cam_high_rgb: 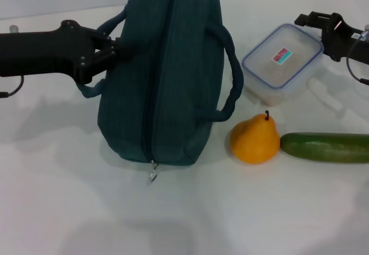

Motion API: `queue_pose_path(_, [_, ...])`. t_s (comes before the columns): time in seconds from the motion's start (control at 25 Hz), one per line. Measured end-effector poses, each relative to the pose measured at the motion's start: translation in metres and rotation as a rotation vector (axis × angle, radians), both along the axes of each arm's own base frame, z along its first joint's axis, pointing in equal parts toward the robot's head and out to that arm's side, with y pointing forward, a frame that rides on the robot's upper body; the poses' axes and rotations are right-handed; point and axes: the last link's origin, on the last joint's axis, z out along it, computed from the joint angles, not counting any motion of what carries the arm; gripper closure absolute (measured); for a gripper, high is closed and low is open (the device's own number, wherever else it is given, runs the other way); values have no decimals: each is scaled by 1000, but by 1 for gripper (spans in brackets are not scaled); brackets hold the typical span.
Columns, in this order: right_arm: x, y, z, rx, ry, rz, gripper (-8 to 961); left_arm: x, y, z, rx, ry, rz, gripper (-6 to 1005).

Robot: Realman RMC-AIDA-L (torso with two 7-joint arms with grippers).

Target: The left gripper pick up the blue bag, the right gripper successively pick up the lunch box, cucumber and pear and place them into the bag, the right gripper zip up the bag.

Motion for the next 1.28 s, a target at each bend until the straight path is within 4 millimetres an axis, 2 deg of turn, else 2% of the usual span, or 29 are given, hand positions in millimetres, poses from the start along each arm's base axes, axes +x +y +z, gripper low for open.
queue_pose_path(0.04, [0, 0, -1, 1, -3, 4, 276, 1, 1, 0, 4, -4, -1, 951])
queue_pose_path(0.56, [4, -11, -9, 46, 1, 13, 728, 0, 1, 2, 6, -8, 7, 951])
queue_pose_path(0.96, [5, -23, -13, 94, 1, 51, 734, -3, -4, 0, 2, -29, 15, 951])
queue_pose_path(1.28, [-2, -33, -4, 190, 6, 153, 742, -4, -8, 1, -1, -55, 8, 951])
